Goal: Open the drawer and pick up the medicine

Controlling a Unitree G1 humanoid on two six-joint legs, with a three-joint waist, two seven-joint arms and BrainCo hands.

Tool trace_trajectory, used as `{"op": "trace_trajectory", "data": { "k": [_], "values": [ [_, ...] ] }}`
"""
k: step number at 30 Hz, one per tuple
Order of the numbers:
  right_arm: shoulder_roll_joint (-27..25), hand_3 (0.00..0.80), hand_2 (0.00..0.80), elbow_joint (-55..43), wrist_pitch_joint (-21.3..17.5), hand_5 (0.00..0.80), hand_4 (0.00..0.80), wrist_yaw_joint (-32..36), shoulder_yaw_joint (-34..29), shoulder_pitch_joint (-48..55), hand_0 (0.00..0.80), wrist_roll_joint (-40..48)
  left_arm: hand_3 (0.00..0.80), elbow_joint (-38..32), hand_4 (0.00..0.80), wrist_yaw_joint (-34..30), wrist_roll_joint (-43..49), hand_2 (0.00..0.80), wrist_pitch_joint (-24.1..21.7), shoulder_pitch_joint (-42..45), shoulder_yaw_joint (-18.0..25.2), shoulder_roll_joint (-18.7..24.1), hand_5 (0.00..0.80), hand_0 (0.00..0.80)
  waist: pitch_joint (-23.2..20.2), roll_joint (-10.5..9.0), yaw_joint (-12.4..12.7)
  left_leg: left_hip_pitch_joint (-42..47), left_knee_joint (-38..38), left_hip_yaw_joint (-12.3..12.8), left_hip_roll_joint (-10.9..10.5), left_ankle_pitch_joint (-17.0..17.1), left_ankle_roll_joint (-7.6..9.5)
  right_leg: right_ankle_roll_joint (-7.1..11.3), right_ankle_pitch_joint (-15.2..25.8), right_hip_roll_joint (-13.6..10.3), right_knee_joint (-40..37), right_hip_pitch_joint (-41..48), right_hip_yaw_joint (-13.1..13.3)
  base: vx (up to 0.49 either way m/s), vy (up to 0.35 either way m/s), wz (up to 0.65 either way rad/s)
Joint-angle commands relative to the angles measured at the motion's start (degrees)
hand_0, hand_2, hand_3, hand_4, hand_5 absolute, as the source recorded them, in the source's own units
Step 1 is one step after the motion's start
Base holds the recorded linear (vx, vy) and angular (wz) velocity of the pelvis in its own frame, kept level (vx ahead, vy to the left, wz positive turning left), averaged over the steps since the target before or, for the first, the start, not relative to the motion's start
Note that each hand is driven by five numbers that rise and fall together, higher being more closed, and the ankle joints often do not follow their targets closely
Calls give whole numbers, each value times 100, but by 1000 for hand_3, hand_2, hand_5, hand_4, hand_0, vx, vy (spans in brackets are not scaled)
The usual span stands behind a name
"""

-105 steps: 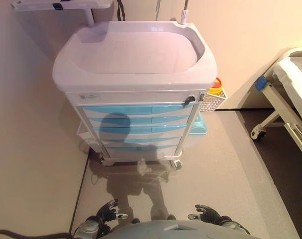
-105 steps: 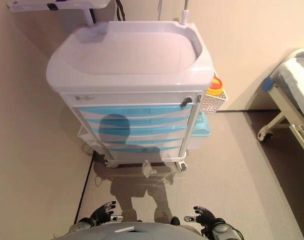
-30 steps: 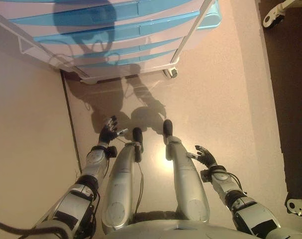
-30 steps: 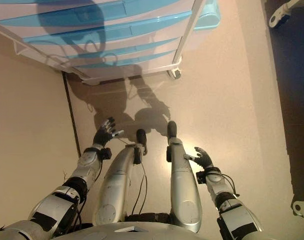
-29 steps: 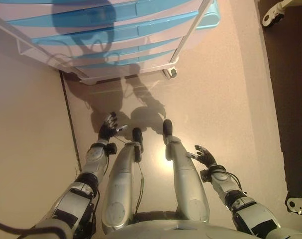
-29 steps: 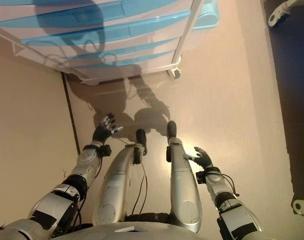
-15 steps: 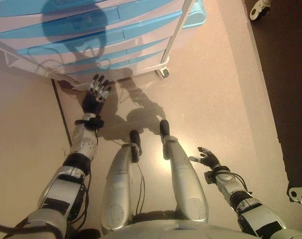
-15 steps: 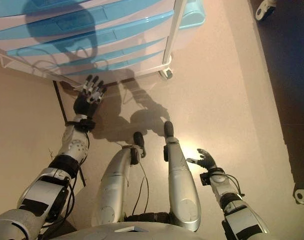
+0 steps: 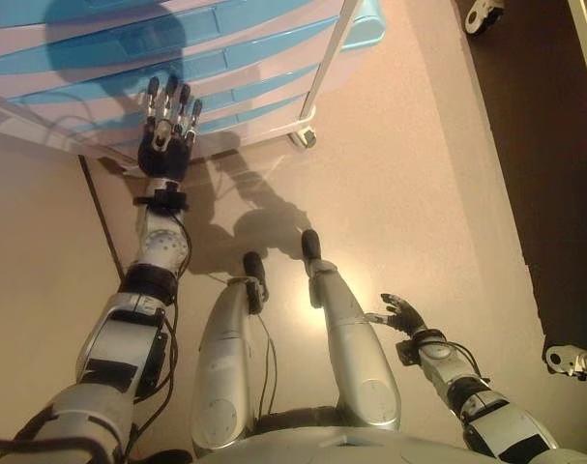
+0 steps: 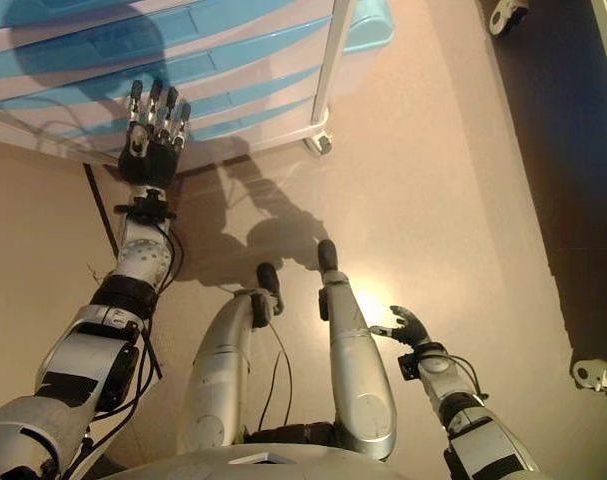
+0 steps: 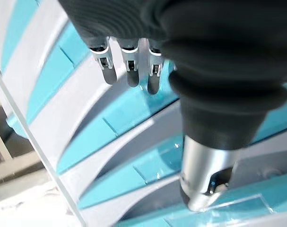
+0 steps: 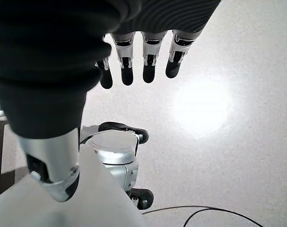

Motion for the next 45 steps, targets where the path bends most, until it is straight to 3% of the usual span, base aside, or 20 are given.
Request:
{"op": "trace_trajectory", "data": {
  "k": [1,13,24,31,38,45],
  "values": [
    [-156,0,0,-72,-124,0,0,-3,317,377,0,-81,0,-475,0,-270,-109,0,-118,-452,167,279,0,0,-190,55,41,215,-665,-224,-405,57,-46,-293,-166,374,217,171,-339,13,3,-4],
    [-85,0,0,-142,-146,0,0,-41,446,387,0,-41,0,-198,0,13,-26,0,159,-822,52,592,0,0,-189,-5,40,241,-780,-280,-419,64,-36,-271,-150,406,106,212,-322,2,0,-1],
    [-147,0,0,-350,82,0,0,-98,330,262,0,-35,0,519,0,153,894,0,1420,-411,-358,581,0,0,-189,84,41,222,-929,-267,-451,159,-49,-241,-93,360,-37,187,-340,0,0,0],
    [-179,0,0,-338,82,0,0,-98,306,257,0,-72,0,678,0,-118,366,0,1417,-206,-243,502,0,0,-189,106,53,233,-986,-274,-462,182,-56,-235,-95,340,-66,181,-356,0,0,0],
    [-116,0,0,-274,55,0,0,-74,385,270,0,-70,0,551,0,-519,-397,0,927,-162,-4,337,0,0,-189,25,95,242,-993,-318,-454,179,-78,-246,-111,364,-74,214,-371,0,0,0],
    [-59,0,0,-232,38,0,0,-84,459,269,0,-20,0,384,0,-412,-960,0,875,-363,143,269,0,0,-189,-44,107,255,-1026,-351,-450,179,-84,-255,-125,397,-82,238,-377,8,-12,2]
  ]
}}
